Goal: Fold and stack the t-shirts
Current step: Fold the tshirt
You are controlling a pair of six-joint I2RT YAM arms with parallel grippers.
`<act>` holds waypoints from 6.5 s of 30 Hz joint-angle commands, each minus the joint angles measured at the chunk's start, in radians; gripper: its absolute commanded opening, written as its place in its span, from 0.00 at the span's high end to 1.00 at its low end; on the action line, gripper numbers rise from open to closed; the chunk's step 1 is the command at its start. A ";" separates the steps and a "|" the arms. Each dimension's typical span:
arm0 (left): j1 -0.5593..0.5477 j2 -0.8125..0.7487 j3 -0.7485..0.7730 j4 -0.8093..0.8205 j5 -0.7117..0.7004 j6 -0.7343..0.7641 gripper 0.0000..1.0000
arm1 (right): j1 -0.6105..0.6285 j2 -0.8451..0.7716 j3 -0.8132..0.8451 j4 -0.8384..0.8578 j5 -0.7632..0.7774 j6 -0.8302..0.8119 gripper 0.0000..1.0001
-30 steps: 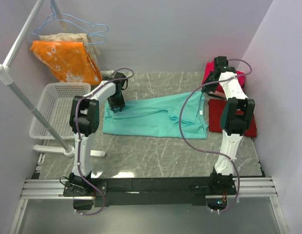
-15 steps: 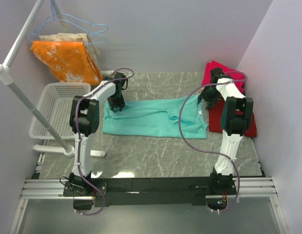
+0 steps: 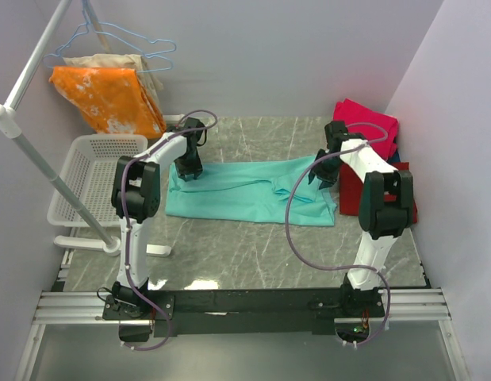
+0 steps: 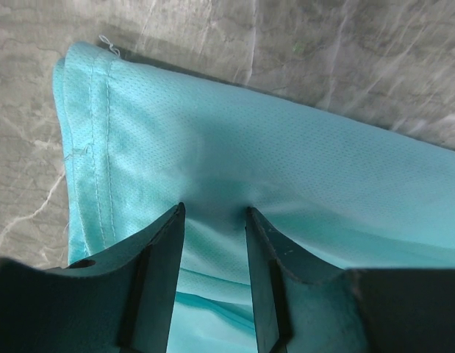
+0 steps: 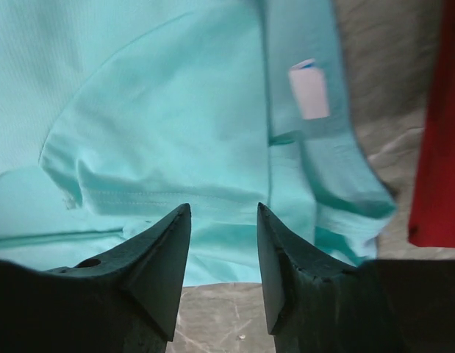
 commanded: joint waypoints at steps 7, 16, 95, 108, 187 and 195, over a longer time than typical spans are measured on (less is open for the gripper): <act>-0.032 -0.181 -0.078 0.124 0.012 0.053 0.54 | 0.137 0.073 0.098 -0.005 0.052 -0.012 0.52; -0.127 -0.244 -0.134 0.213 0.094 0.145 0.53 | 0.143 0.076 0.069 -0.015 0.118 -0.003 0.46; -0.322 -0.062 0.021 0.148 0.238 0.220 0.57 | -0.049 0.096 0.135 0.166 0.071 0.088 1.00; -0.325 -0.059 0.027 0.128 0.132 0.198 0.56 | -0.054 0.295 0.301 0.028 0.161 0.104 1.00; 0.022 -0.352 -0.272 0.007 -0.136 -0.019 0.54 | 0.161 0.239 0.442 -0.134 0.092 0.107 0.66; 0.020 -0.306 -0.266 0.033 -0.060 -0.009 0.56 | 0.219 0.170 0.289 -0.122 0.092 0.072 0.72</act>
